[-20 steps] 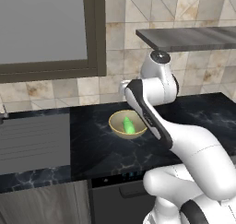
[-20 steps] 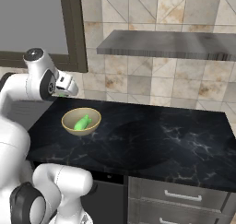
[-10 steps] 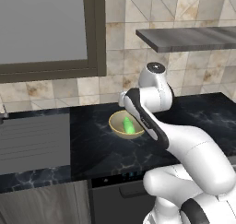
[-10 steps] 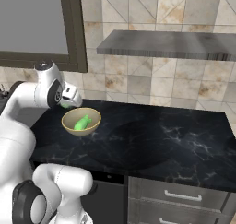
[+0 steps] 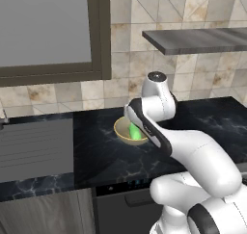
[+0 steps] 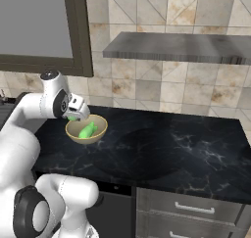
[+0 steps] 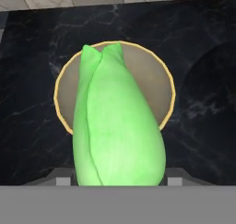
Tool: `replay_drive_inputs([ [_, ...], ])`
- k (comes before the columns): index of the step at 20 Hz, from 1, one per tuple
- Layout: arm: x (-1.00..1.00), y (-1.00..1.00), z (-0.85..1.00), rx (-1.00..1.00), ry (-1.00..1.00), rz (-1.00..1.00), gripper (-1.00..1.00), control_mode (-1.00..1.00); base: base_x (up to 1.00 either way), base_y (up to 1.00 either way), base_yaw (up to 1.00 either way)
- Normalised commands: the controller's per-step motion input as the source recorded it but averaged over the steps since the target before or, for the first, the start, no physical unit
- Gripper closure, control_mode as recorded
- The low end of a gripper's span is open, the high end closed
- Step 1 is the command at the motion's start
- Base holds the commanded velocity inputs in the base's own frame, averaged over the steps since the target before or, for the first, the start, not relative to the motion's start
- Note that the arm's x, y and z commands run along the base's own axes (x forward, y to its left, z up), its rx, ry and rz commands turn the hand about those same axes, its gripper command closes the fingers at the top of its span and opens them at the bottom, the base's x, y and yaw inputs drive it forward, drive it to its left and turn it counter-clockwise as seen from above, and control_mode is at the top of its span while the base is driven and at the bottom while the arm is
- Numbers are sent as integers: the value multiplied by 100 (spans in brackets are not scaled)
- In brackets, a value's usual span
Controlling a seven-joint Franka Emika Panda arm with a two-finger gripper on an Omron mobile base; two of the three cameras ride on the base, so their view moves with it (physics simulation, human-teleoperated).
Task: Pick the corns from the cabinet and place them in one bowl. Pick the avocado from the sink and place it in the other bowl.
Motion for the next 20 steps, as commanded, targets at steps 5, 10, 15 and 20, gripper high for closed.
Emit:
replay_drive_inputs([
  [5, 21, -12, -29, -2, 0, 0, 100, -100, 0, 0, 0],
  [10, 31, -9, -26, 0, 1, 0, 100, -100, 0, 0, 0],
  [15, 39, 0, -29, 0, 0, 0, 100, -100, 0, 0, 0],
  [20, 28, 0, -35, 0, 3, 0, 100, -100, 0, 0, 0],
])
